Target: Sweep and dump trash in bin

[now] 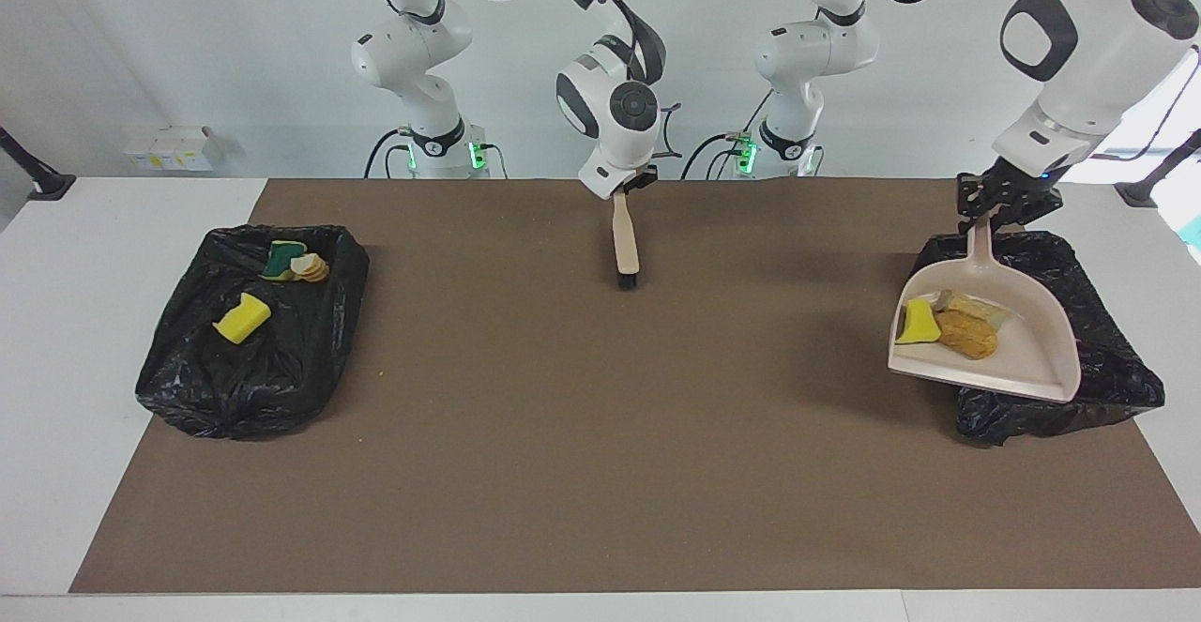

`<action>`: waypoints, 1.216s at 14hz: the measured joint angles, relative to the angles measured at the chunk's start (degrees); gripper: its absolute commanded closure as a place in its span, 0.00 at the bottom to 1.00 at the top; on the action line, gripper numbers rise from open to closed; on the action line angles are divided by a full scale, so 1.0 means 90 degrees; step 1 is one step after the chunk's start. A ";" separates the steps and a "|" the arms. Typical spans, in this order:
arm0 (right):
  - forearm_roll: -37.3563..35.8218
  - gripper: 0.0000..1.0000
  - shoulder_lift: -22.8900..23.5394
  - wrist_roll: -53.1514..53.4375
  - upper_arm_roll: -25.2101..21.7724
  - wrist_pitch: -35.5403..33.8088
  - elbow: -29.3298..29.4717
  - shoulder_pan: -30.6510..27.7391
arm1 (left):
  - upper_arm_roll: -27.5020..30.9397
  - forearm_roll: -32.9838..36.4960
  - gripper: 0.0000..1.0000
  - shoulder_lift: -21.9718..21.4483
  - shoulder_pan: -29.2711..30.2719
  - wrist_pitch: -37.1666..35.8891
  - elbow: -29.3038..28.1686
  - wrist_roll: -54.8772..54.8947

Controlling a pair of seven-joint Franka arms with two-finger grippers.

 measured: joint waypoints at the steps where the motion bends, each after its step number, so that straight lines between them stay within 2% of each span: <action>1: 0.0000 0.00 0.0000 0.0000 -0.0009 0.0002 0.0011 -0.0001 | 0.0005 -0.0007 1.00 0.0001 0.0280 0.0000 0.0028 0.0337; 4: 0.0000 0.00 0.0000 0.0000 -0.0050 0.0012 0.0189 -0.0037 | 0.0073 0.0030 1.00 0.0020 0.1182 0.0013 0.0163 0.1808; 6: -0.0002 0.00 -0.0001 0.0000 -0.0090 -0.0032 0.0374 -0.0101 | 0.0106 0.0337 1.00 0.0111 0.1541 0.0081 0.0316 0.2364; 8: -0.0131 0.00 -0.0011 -0.0001 -0.0100 -0.0340 0.0677 -0.0297 | 0.0108 0.0950 1.00 0.0325 0.1647 0.0167 0.0533 0.2661; 12: -0.0775 0.00 -0.0074 -0.0425 -0.0109 -0.1634 0.1710 -0.0965 | 0.0092 0.2400 1.00 0.0777 0.1726 0.0183 0.0908 0.3337; 14: -0.0959 0.00 -0.0088 -0.0968 -0.0122 -0.2187 0.2236 -0.1348 | 0.0035 0.3030 1.00 0.0833 0.1715 0.0173 0.0938 0.3428; 17: -0.1231 0.00 -0.0094 -0.1723 -0.0135 -0.2763 0.2831 -0.1846 | -0.0058 0.3565 1.00 0.0835 0.1659 0.0168 0.0944 0.3579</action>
